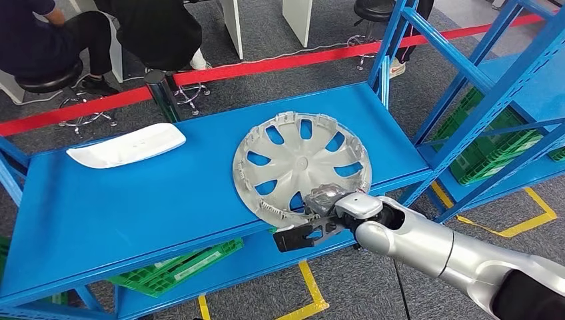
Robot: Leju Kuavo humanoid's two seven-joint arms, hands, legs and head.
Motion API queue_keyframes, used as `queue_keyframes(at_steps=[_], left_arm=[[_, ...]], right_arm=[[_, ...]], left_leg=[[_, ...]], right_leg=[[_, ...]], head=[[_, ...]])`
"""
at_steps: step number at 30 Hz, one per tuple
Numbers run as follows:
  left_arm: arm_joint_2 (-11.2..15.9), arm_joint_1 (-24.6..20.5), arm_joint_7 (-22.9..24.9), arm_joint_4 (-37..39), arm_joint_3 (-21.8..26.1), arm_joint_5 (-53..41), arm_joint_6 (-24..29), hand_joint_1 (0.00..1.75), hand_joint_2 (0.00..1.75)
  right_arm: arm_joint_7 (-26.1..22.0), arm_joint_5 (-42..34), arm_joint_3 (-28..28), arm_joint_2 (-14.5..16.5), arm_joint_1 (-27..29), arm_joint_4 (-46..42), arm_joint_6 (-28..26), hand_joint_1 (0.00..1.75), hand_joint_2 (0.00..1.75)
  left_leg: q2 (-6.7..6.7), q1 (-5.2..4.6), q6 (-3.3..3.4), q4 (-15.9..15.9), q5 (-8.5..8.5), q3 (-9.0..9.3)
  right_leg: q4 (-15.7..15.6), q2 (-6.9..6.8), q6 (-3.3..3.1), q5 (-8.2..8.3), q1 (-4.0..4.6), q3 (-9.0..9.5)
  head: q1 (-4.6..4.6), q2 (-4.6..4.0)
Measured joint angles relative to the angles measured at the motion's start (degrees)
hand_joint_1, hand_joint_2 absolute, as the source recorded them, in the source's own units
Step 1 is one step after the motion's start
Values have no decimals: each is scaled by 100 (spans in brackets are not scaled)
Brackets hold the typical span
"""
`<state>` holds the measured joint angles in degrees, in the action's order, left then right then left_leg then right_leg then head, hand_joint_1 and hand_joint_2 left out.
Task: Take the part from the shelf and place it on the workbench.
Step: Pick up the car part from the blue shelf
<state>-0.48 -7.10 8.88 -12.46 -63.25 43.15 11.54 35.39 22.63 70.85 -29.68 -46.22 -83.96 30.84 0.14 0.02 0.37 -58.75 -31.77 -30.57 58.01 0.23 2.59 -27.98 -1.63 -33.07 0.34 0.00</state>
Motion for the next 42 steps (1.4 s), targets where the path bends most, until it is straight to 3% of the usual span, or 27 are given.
queue_keyframes(at_steps=[17,20,23,27,39,42], left_arm=[[-2,1,-14,0,0,3,-4,0,0],[-2,1,-19,0,0,16,-4,0,0],[-2,2,-27,0,0,40,-4,0,0],[0,7,-194,0,0,-68,-4,0,175],[10,12,-527,0,-8,-389,345,0,175],[9,14,-542,0,-7,-312,365,0,175]], right_arm=[[-20,-110,8,50,2,1,-143,175,175],[-171,-105,-4,52,13,-7,-577,175,175],[-489,-69,-167,48,94,-95,-1516,175,175],[-663,83,-594,-34,286,-323,-2171,175,175],[-627,262,-1378,-375,883,-678,-2292,175,175],[-535,229,-1549,-462,1055,-721,-2562,175,175]], left_leg=[[-6,-1,0,0,0,-3],[-6,0,0,0,0,-3],[-12,0,0,0,0,-3],[-30,-1,0,-1,0,-4],[-45,-2,1,-1,-1,-11],[-50,-2,1,-1,-1,-12]], right_leg=[[-2,-3,0,0,0,0],[-2,-4,0,0,0,0],[-2,-6,0,0,0,-1],[-3,-14,-1,-1,0,0],[-11,-26,0,-1,0,0],[-11,-32,0,-1,0,0]], head=[[3,0],[2,0],[-1,0],[-2,0],[6,0],[4,0]])
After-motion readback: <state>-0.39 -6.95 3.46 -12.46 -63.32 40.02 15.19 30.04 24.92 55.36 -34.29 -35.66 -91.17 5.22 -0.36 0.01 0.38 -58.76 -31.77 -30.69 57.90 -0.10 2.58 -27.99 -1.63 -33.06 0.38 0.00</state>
